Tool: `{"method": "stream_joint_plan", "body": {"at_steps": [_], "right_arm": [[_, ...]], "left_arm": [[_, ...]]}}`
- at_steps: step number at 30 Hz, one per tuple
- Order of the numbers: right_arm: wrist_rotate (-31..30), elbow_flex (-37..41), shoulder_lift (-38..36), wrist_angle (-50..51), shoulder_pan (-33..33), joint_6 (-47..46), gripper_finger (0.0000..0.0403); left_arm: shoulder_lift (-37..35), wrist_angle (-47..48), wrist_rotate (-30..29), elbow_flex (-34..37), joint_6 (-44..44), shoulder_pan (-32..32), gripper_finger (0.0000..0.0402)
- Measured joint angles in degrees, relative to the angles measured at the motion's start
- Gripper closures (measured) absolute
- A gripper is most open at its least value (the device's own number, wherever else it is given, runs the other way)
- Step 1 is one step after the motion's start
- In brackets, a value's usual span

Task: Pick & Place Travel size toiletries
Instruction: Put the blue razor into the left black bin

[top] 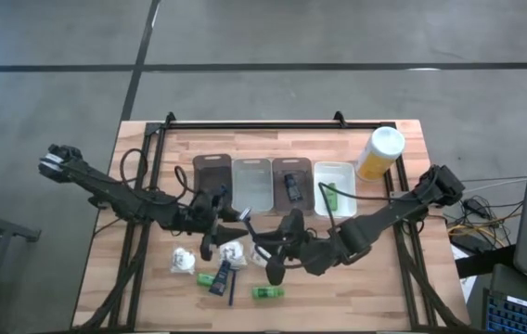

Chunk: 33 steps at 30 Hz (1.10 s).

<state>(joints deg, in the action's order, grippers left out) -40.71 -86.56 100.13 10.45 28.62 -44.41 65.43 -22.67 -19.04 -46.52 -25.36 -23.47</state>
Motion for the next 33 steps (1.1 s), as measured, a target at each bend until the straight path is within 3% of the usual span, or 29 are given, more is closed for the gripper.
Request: {"method": "stream_joint_plan", "body": {"at_steps": [14, 26, 33], "right_arm": [[0.76, -0.02, 0.23, -0.93, -0.59, 1.58, 0.0380], [2.23, -0.01, 0.22, -0.82, -1.38, 3.24, 0.0376], [2.03, -0.02, 0.22, -0.20, -1.58, 4.65, 0.0316]], "left_arm": [[0.02, -0.90, 1.63, -0.01, 1.39, 0.92, 0.0217], [0.02, -0.90, 3.13, 0.02, 4.53, 1.38, 0.0344], [0.02, -0.22, 1.80, 0.02, 6.85, 1.62, 0.0363]]}}
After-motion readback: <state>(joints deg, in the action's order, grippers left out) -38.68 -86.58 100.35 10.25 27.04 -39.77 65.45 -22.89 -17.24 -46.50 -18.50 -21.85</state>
